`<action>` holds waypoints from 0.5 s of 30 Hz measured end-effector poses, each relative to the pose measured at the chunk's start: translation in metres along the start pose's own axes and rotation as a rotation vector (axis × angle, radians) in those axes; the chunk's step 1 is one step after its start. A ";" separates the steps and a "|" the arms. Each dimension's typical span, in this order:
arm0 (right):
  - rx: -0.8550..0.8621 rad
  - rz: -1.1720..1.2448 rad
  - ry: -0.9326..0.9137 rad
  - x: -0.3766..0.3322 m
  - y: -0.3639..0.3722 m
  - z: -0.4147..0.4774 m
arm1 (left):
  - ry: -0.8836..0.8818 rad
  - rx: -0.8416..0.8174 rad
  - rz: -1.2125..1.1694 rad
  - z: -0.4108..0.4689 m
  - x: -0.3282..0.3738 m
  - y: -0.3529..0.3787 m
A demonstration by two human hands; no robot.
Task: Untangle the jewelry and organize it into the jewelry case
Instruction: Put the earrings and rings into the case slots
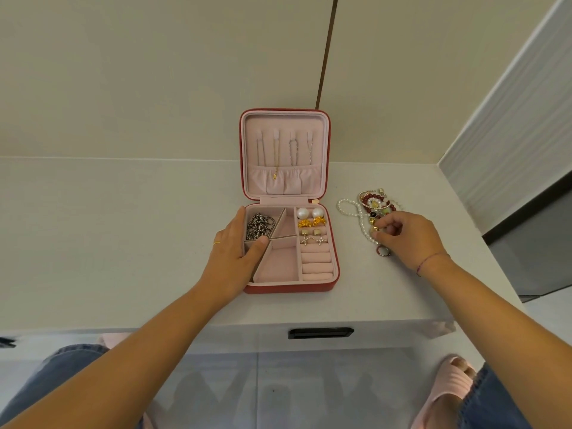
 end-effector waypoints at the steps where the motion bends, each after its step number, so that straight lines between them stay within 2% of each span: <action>1: -0.001 0.003 -0.002 0.000 0.000 -0.001 | 0.004 0.002 -0.005 0.000 0.001 0.000; 5: 0.031 0.079 -0.049 -0.010 -0.007 -0.005 | 0.002 -0.011 -0.023 0.000 0.001 0.000; 8: 0.031 0.080 -0.223 -0.035 -0.004 -0.019 | -0.015 -0.013 -0.012 0.000 -0.001 0.001; 11: -0.091 0.038 -0.386 -0.058 0.019 -0.045 | -0.008 -0.011 -0.020 0.001 -0.002 0.000; 15: -0.195 -0.049 -0.431 -0.066 0.048 -0.066 | 0.007 -0.010 -0.031 0.001 0.000 -0.001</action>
Point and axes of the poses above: each hand's wrist, its own z-axis towards the middle knuckle, its own y-axis out of the palm, x = y × z, the point moved 3 cm from there along z, towards the middle knuckle, and after that the axes turned 4 degrees about y, right-handed, at the moved point
